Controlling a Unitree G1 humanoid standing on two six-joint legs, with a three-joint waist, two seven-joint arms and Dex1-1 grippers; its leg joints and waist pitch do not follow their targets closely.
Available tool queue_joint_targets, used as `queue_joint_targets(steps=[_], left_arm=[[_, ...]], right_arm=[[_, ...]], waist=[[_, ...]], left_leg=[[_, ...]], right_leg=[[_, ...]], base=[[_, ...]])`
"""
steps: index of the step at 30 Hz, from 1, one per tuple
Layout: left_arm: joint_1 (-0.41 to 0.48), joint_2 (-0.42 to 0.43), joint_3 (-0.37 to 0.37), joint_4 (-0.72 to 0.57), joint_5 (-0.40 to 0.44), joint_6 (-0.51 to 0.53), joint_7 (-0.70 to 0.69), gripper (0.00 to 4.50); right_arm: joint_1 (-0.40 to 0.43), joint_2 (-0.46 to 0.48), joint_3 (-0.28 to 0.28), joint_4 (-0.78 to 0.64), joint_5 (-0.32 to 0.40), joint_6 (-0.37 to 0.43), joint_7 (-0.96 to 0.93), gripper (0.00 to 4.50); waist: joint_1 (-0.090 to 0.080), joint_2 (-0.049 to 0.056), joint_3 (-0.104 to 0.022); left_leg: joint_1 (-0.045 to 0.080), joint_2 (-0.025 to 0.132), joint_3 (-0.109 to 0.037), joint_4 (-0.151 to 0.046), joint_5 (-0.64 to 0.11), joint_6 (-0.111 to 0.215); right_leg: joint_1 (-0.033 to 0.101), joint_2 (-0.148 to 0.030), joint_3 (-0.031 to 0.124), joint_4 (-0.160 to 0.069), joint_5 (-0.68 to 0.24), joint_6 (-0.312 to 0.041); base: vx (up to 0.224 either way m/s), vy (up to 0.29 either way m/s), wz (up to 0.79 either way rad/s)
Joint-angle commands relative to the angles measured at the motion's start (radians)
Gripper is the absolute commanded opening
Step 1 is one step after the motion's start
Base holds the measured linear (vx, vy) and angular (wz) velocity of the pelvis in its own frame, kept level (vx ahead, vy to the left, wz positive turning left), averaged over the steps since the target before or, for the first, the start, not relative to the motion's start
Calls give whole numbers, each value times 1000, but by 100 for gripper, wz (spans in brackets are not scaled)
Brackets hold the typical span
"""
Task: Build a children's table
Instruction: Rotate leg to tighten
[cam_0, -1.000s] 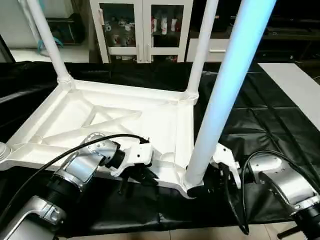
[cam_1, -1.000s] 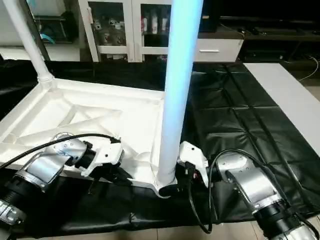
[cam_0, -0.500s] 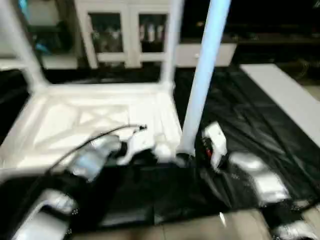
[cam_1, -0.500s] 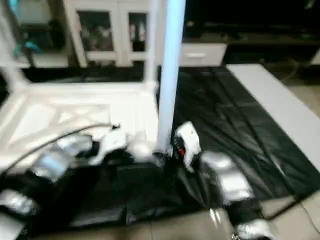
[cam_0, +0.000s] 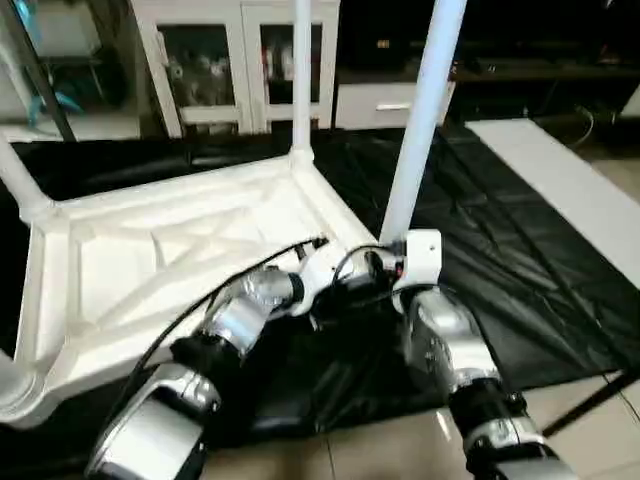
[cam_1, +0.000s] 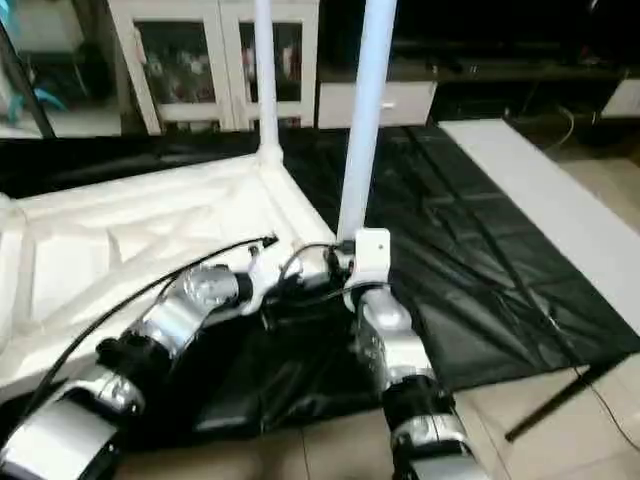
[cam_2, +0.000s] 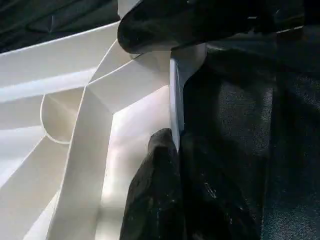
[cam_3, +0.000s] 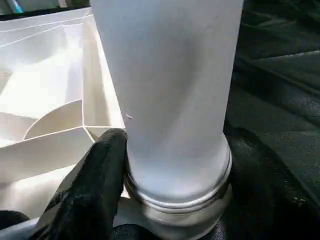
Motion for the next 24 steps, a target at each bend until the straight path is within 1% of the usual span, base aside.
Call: queue_joint_targets(steps=[1,2,3,4,5,6,8,9,10,11,12,13,14,15,16,17,18,19,20,21,22,23,24], left_arm=[[9,-20,-26,72,25,-7,51,0],[9,-20,-26,72,25,-7,51,0],[12,-9,-24,75,26,-20,27,0],[12,-9,-24,75,26,-20,27,0],[20,11,-23,65,20,-30,-12,0],[22,16,-24,63,19,-33,-22,0],[34,50,-28,48,10,-50,-96,0],[41,75,-35,41,6,-59,-147,0],[41,77,-35,40,6,-59,-150,0],[43,91,-41,42,8,-72,-172,0],[47,111,-50,42,7,-93,-213,0],[49,118,-54,42,6,-98,-231,0],[64,142,-68,27,-10,-131,-319,0],[69,148,-71,20,-15,-131,-342,0],[85,171,-85,-11,-32,-133,-424,0],[85,171,-85,-11,-32,-133,-424,0],[110,200,-104,-66,-63,-111,-532,0],[116,205,-107,-79,-71,-103,-557,0],[128,216,-114,-108,-90,-86,-608,0],[143,224,-116,-146,-118,-56,-655,0],[158,230,-124,-185,-140,-30,-691,0],[166,233,-128,-206,-151,-18,-711,0],[174,240,-141,-228,-153,-6,-731,0]], right_arm=[[-18,35,74,-88,12,-85,124,324],[-18,35,74,-88,12,-85,124,340],[-13,6,74,-106,3,-98,135,347],[-13,6,74,-106,3,-98,135,357],[-3,-35,71,-143,6,-88,163,366],[-1,-44,69,-151,6,-84,167,375],[12,-109,63,-197,21,-40,246,383],[22,-154,61,-222,36,-10,321,402],[22,-157,61,-224,37,-8,326,411],[29,-180,62,-236,47,1,374,417],[42,-221,76,-260,56,12,454,423],[48,-237,83,-269,59,17,485,423],[75,-297,120,-315,64,39,594,435],[82,-312,130,-328,65,45,618,444],[108,-363,163,-374,71,69,699,444],[108,-363,163,-374,71,69,699,444],[135,-412,189,-423,90,101,777,444],[140,-420,193,-432,95,110,791,444],[149,-437,200,-451,106,128,817,444],[160,-458,211,-470,119,147,853,444],[169,-475,221,-486,129,165,886,444],[174,-485,227,-495,133,177,911,444],[178,-490,228,-505,149,199,934,444]], waist=[[-4,-4,-34],[-3,-6,-34],[-2,-7,-35],[-2,-8,-36],[1,-7,-38],[5,-9,-38],[9,-12,-35],[13,-11,-35],[15,-12,-35],[15,-13,-36],[18,-13,-36],[22,-15,-40],[25,-16,-41],[35,-16,-41],[37,-17,-42],[42,-17,-43],[41,-17,-46],[47,-17,-47],[48,-17,-47],[51,-13,-51],[61,-9,-57],[63,-11,-56],[70,-8,-58]], left_leg=[[13,26,-11,-99,-566,9],[14,26,-9,-98,-562,11],[10,25,-7,-99,-545,16],[6,26,-8,-100,-531,18],[2,27,-5,-100,-499,22],[0,28,-2,-100,-472,28],[2,27,4,-98,-462,35],[4,26,6,-95,-456,42],[0,27,8,-94,-446,46],[-2,27,8,-94,-441,47],[-4,26,8,-94,-436,48],[-6,27,8,-92,-408,51],[-7,28,10,-91,-386,56],[-5,32,17,-88,-348,66],[-5,31,17,-88,-343,70],[-5,34,16,-88,-337,73],[-1,35,22,-84,-319,77],[-2,36,23,-82,-293,83],[-2,36,25,-78,-275,87],[-8,37,23,-77,-217,96],[0,38,26,-68,-144,109],[2,38,30,-66,-119,120],[3,37,32,-60,-74,138]], right_leg=[[12,-21,12,-66,-510,-114],[10,-21,14,-65,-503,-120],[13,-22,16,-60,-494,-128],[17,-22,16,-58,-488,-130],[19,-23,21,-54,-458,-140],[20,-21,24,-50,-427,-148],[14,-19,30,-48,-435,-152],[15,-20,32,-49,-446,-154],[15,-19,37,-45,-441,-156],[16,-19,38,-42,-442,-155],[17,-18,40,-41,-468,-147],[19,-19,44,-37,-452,-149],[20,-19,47,-36,-429,-154],[16,-16,54,-26,-354,-183],[20,-15,54,-23,-342,-192],[22,-16,53,-20,-332,-197],[15,-15,57,-16,-293,-218],[19,-14,58,-10,-258,-233],[16,-12,60,-5,-232,-241],[26,-13,60,8,-157,-262],[27,-11,59,22,-49,-291],[25,-8,59,26,-7,-305],[27,-7,59,35,60,-326]], base=[[0,0,0],[0,0,0],[0,0,0],[0,0,0],[0,0,0],[0,0,0],[0,0,0],[0,0,0],[0,0,0],[0,0,0],[0,0,0],[0,0,0],[65,-50,1],[55,-34,3],[67,-33,6],[78,-29,7],[78,-29,7],[85,-29,9],[87,-26,2],[87,-26,2],[91,-18,-1],[87,-6,2],[87,-6,2]])
